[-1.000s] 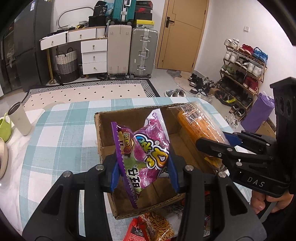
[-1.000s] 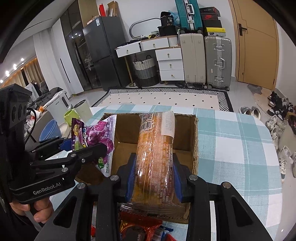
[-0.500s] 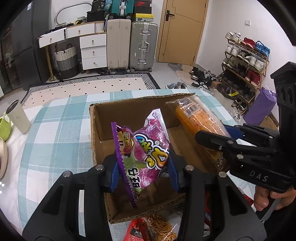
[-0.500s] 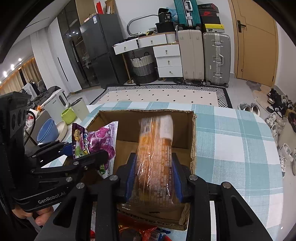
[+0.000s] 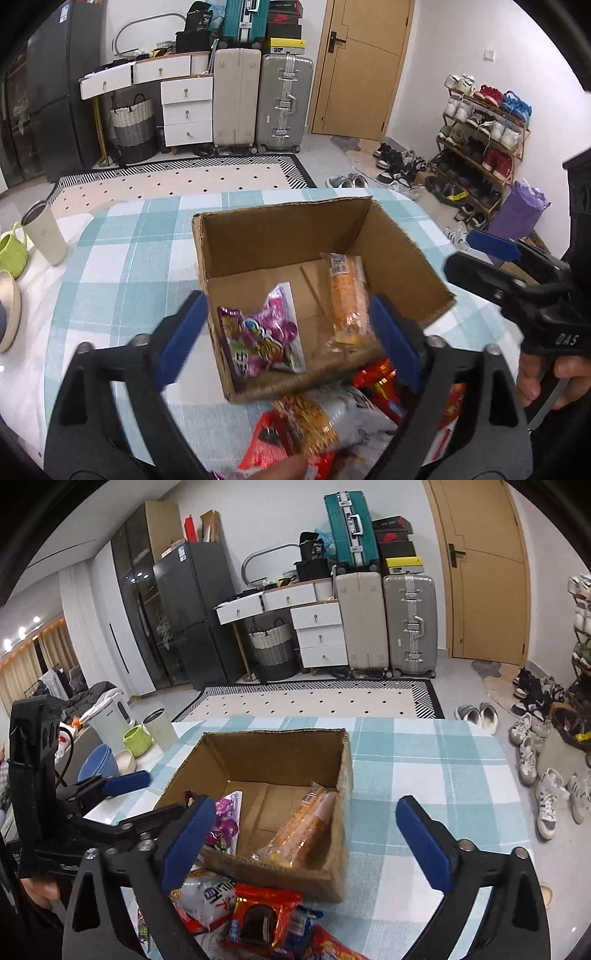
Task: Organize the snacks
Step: 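Move both open tools back toward the snack pile, then grasp the purple heart-print candy bag with the left tool while the right tool grasps the red chip bag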
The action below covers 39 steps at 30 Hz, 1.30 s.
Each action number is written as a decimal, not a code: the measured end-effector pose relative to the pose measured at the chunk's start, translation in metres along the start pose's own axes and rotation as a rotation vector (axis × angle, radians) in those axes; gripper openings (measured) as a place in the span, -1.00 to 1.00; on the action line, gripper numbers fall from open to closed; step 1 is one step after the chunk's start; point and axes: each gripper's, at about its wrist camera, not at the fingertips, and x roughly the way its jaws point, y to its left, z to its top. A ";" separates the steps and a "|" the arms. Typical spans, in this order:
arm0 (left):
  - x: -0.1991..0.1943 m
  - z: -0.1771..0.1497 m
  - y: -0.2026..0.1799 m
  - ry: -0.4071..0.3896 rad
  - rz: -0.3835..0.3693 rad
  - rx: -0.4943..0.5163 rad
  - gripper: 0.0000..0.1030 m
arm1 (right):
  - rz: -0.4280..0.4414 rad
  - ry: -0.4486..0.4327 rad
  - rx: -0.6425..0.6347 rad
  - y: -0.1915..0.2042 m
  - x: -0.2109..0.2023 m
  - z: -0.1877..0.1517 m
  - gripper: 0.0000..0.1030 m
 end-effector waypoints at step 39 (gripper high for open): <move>-0.111 -0.127 0.030 0.066 0.103 -0.169 0.98 | -0.024 0.149 0.126 -0.020 -0.058 -0.109 0.99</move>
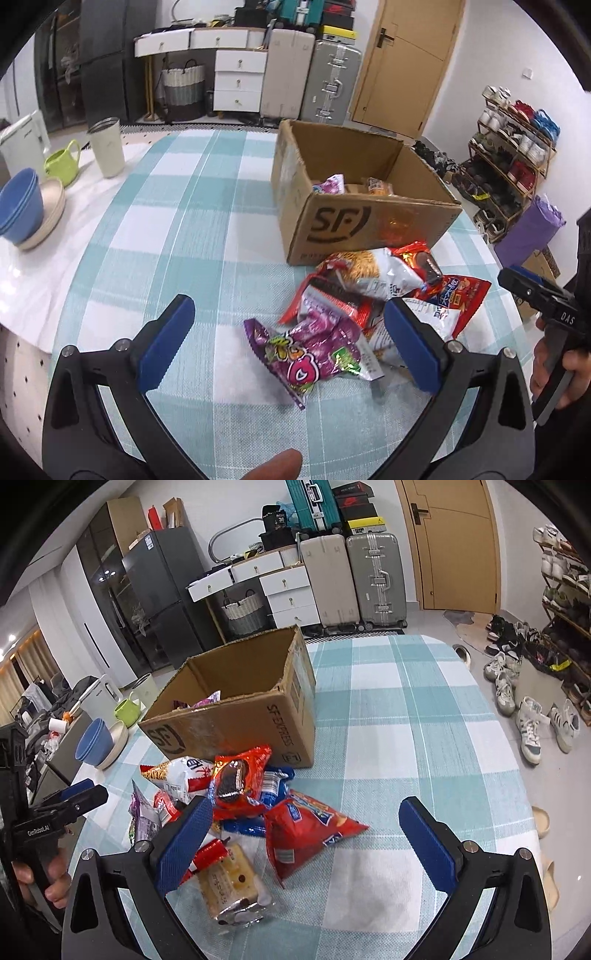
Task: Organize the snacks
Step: 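Grasp the purple heart-print candy bag with the left tool while the right tool grasps the red chip bag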
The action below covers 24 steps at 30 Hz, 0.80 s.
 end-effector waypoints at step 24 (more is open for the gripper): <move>0.052 -0.023 0.000 0.147 -0.068 -0.078 0.98 | -0.002 0.080 0.029 -0.006 0.030 -0.020 0.99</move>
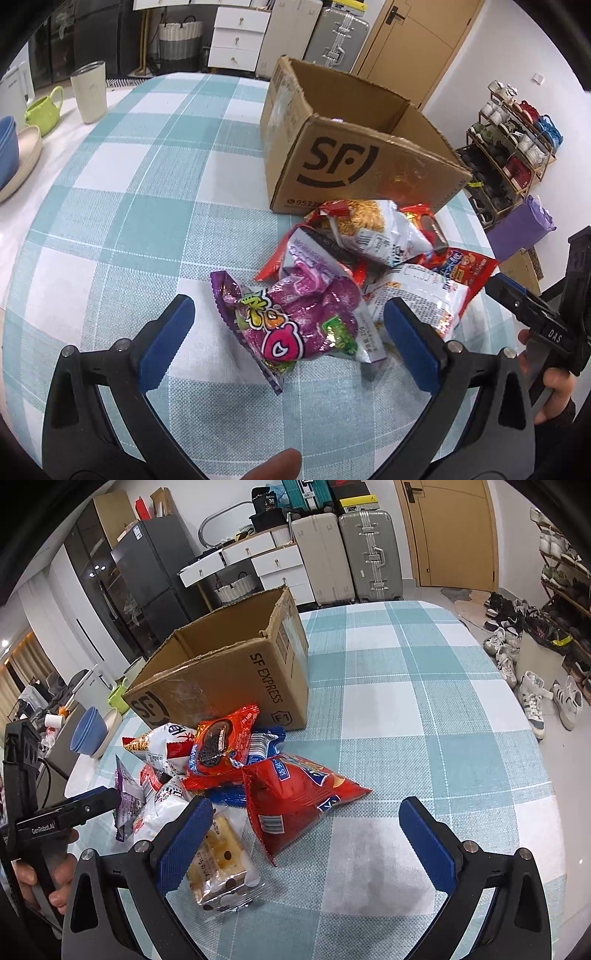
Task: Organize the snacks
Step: 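Grasp the purple heart-print candy bag with the left tool while the right tool grasps the red chip bag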
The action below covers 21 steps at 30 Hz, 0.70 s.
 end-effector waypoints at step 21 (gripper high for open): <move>0.041 -0.001 0.003 0.095 -0.070 0.016 0.71 | 0.048 0.062 0.020 -0.009 0.036 0.003 0.99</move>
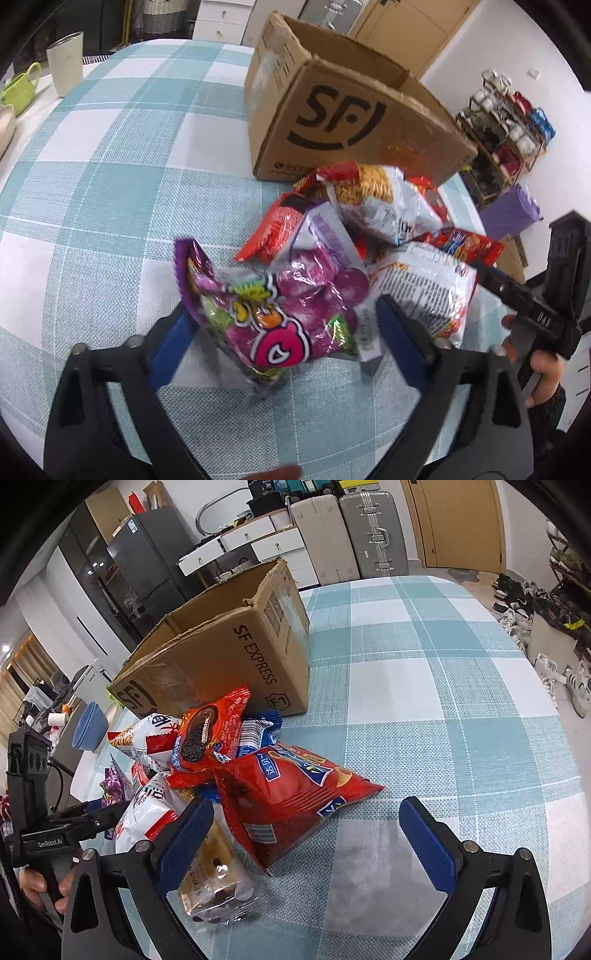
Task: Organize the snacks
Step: 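Grasp the purple heart-print candy bag with the left tool while the right tool grasps the red chip bag, then lift both held bags and carry them over the cardboard box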
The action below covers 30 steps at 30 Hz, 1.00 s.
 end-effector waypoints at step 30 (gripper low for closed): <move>-0.031 -0.018 0.001 -0.105 -0.023 0.064 -0.10 | 0.011 -0.075 0.003 -0.001 -0.019 -0.005 -0.24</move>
